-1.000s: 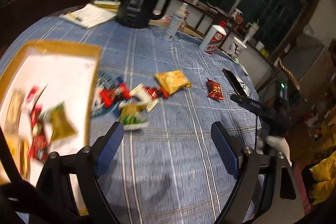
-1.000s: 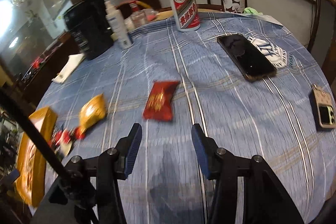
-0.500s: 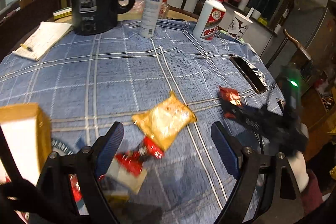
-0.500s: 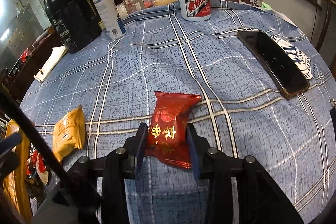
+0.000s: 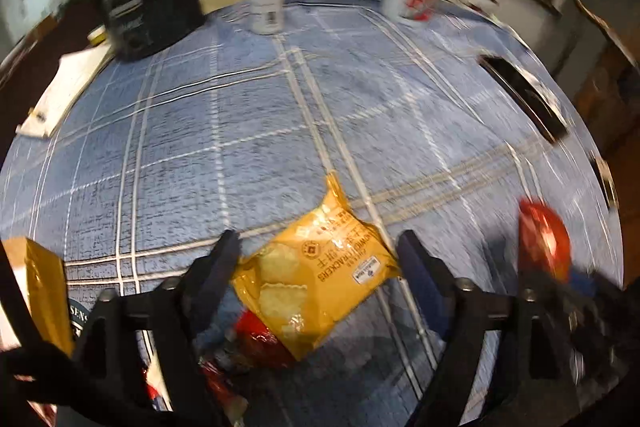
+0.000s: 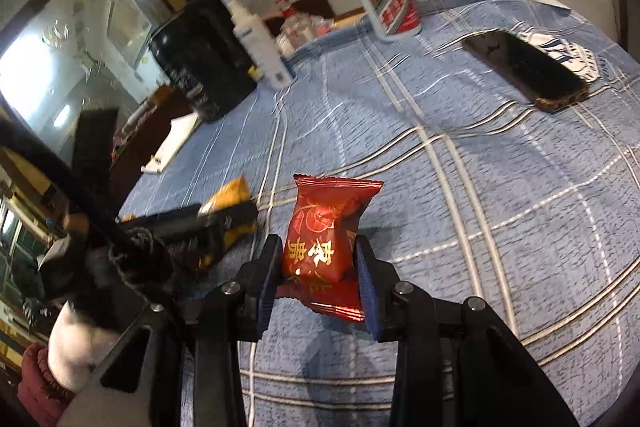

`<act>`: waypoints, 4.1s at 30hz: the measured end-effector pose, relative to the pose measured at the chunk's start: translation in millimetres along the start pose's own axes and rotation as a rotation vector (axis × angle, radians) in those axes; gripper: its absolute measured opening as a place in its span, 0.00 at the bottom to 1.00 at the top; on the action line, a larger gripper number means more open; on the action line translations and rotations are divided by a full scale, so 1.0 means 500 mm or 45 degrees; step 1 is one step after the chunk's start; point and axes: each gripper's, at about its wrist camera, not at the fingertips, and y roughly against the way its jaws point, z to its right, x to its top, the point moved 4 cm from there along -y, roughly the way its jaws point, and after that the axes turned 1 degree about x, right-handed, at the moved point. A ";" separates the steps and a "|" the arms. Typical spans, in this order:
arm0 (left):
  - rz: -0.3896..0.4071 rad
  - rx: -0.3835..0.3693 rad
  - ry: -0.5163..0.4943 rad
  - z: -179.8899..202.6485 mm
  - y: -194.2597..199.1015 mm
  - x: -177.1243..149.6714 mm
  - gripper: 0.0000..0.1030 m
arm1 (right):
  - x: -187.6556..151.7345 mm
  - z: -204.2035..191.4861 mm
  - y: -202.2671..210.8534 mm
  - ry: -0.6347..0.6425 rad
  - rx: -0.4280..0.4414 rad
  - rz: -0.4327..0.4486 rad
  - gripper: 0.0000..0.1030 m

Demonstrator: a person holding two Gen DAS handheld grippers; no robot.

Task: Organize snacks
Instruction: 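Grasp the red snack bag with the right tool while the left tool grasps the yellow cracker bag, then carry both held bags over the tray and open both tools to drop them, then grasp the white sachet with the right tool while the left tool grasps the green pea pack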

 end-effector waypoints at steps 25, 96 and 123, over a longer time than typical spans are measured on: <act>-0.034 -0.168 -0.449 0.152 0.089 -0.211 0.87 | -0.019 0.038 -0.010 -0.097 0.037 -0.047 0.35; 0.237 -0.039 0.834 -0.604 0.337 -0.385 0.58 | -0.188 -0.619 -0.194 0.540 0.251 -0.399 0.47; 0.638 -0.047 0.716 -0.314 0.495 -0.501 0.80 | -0.167 -0.381 -0.142 0.687 -0.189 -0.406 0.15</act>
